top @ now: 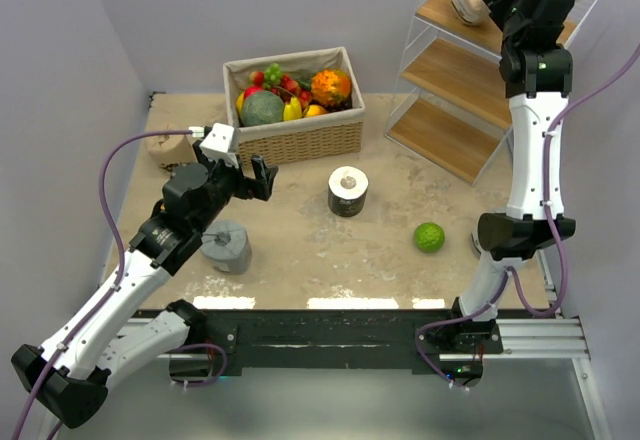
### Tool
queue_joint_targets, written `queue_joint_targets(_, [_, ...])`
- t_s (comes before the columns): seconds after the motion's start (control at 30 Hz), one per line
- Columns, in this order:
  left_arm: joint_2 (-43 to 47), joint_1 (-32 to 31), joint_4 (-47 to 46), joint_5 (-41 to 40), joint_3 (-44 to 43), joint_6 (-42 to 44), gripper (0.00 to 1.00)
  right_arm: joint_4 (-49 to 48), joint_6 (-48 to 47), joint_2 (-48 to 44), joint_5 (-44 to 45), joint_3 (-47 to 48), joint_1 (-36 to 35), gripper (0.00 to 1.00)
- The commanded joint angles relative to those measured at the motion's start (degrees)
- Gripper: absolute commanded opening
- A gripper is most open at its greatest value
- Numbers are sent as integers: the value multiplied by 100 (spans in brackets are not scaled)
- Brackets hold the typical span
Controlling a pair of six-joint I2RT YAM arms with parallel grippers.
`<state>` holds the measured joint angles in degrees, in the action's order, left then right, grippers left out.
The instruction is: Place and organize the paper towels onto the shelf
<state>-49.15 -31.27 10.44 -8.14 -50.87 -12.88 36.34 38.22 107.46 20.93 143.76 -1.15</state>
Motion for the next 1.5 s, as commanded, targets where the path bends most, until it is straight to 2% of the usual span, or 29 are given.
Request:
queue_joint_targets(0.0, [-25,-29,-174,-100,7,5,100,-671,168,20,-185,450,97,59])
queue_joint_targets(0.1, [-42,-20,-156,-109,7,5,100,-794,256,56,-264,486,97,62])
queue_joint_targets(0.5, [-43,-29,-147,-135,7,23,100,-962,-86,-93,-616,214,255,63])
queue_joint_targets(0.7, [-60,-29,-130,-179,7,23,100,-1014,-498,-752,-1406,-628,255,63])
queue_joint_targets(0.9, [-34,-20,-130,-258,-2,32,100,-830,-595,-2236,-2214,-2789,159,61])
queue_joint_targets(0.93, [-34,-29,-130,-267,7,40,100,-821,-666,-2430,-2233,-3410,-33,61])
queue_joint_targets(1.07, [-34,-29,-130,-311,7,32,100,-567,-842,-3353,-1909,-4811,-805,62])
queue_joint_targets(1.2, [-34,-29,-103,-434,-2,40,100,-926,-431,-4213,-2075,-6489,-1317,62])
queue_joint_targets(1.3, [-7,-29,-103,-557,25,23,100,-1128,-254,-4356,-2014,-7859,-1669,62])
queue_joint_targets(1.4, [-16,-29,-121,-697,42,32,100,-1409,-174,-4251,-2075,-8424,-1818,62])
queue_joint_targets(1.47, [-16,-29,-103,-803,51,40,100,-1532,-200,-4032,-2259,-8479,-1924,63])
